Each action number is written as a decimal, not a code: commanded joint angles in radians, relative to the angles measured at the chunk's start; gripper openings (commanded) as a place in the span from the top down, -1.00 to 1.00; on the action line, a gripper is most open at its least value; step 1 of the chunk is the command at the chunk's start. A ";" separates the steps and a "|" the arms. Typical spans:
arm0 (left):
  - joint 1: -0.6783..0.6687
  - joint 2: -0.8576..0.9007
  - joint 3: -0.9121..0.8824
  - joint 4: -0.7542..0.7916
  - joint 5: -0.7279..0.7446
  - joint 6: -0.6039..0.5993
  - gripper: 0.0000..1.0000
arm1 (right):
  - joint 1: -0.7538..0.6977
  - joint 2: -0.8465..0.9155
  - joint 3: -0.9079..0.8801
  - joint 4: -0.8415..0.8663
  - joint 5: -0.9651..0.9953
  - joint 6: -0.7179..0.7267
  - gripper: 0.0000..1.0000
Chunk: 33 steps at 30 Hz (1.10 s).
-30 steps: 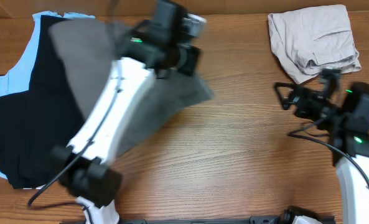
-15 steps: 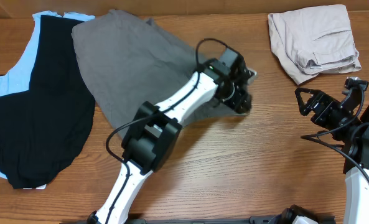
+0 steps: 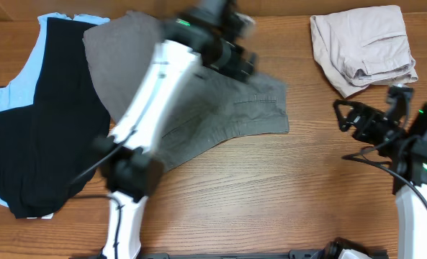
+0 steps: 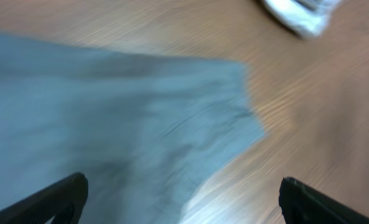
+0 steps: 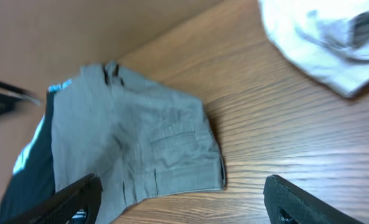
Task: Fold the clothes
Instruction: 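Grasp the grey shorts with the left gripper and drag them rightward onto the table, then grasp the shorts' leg hems with both grippers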
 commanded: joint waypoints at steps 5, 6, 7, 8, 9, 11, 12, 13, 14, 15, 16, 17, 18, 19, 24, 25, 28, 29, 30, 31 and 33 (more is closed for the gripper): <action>0.178 -0.048 0.023 -0.254 -0.271 -0.036 -1.00 | 0.183 0.192 0.111 -0.053 0.247 -0.043 -0.70; 0.214 -0.048 0.021 -0.277 -0.218 -0.037 -1.00 | 0.205 0.232 0.146 -0.090 0.272 -0.052 -0.70; 0.240 -0.048 0.018 -0.291 -0.175 -0.036 -1.00 | 0.225 0.275 0.185 -0.128 0.293 -0.063 -0.71; 0.267 -0.048 0.013 -0.303 -0.134 -0.035 -0.99 | 0.239 0.312 0.220 -0.164 0.300 -0.080 -0.72; 0.285 -0.048 0.011 -0.312 -0.115 -0.036 -1.00 | 0.257 0.366 0.267 -0.206 0.303 -0.100 -0.73; 0.306 -0.048 0.001 -0.320 -0.111 -0.036 -1.00 | 0.278 0.444 0.327 -0.256 0.303 -0.126 -0.74; 0.308 -0.048 -0.003 -0.325 -0.116 -0.036 -1.00 | 0.293 0.497 0.360 -0.277 0.306 -0.138 -0.74; 0.308 -0.048 -0.004 -0.327 -0.117 -0.036 -1.00 | 0.301 0.526 0.374 -0.282 0.308 -0.140 -0.74; 0.307 -0.048 -0.004 -0.327 -0.120 -0.036 -0.99 | 0.311 0.556 0.384 -0.282 0.312 -0.140 -0.74; 0.302 -0.049 -0.004 -0.327 -0.124 -0.036 -1.00 | 0.318 0.580 0.389 -0.277 0.312 -0.140 -0.75; 0.298 -0.052 -0.004 -0.326 -0.130 -0.040 -0.99 | 0.324 0.599 0.390 -0.272 0.312 -0.140 -0.75; 0.291 -0.058 -0.004 -0.326 -0.152 -0.056 -0.99 | 0.330 0.616 0.390 -0.268 0.312 -0.139 -0.75; 0.284 -0.065 -0.004 -0.326 -0.174 -0.070 -0.99 | 0.333 0.627 0.390 -0.266 0.312 -0.140 -0.75; 0.274 -0.080 -0.004 -0.327 -0.203 -0.089 -1.00 | 0.336 0.637 0.390 -0.265 0.315 -0.140 -0.75; 0.188 -0.211 -0.004 -0.335 -0.383 -0.176 -1.00 | 0.338 0.648 0.390 -0.264 0.319 -0.140 -0.76; 0.167 -0.241 -0.004 -0.344 -0.416 -0.192 -1.00 | 0.338 0.648 0.390 -0.261 0.319 -0.140 -0.76; 0.120 -0.313 -0.016 -0.369 -0.456 -0.225 -1.00 | 0.338 0.648 0.390 -0.254 0.319 -0.140 -0.77; 0.113 -0.329 -0.028 -0.369 -0.444 -0.233 -1.00 | 0.338 0.648 0.390 -0.253 0.318 -0.140 -0.81; 0.105 -0.347 -0.050 -0.369 -0.440 -0.242 -1.00 | 0.338 0.648 0.390 -0.250 0.318 -0.140 -0.82; 0.099 -0.363 -0.080 -0.369 -0.440 -0.245 -1.00 | 0.338 0.648 0.390 -0.248 0.318 -0.139 -0.82; 0.095 -0.390 -0.157 -0.367 -0.455 -0.287 -1.00 | 0.338 0.648 0.390 -0.246 0.318 -0.139 -0.82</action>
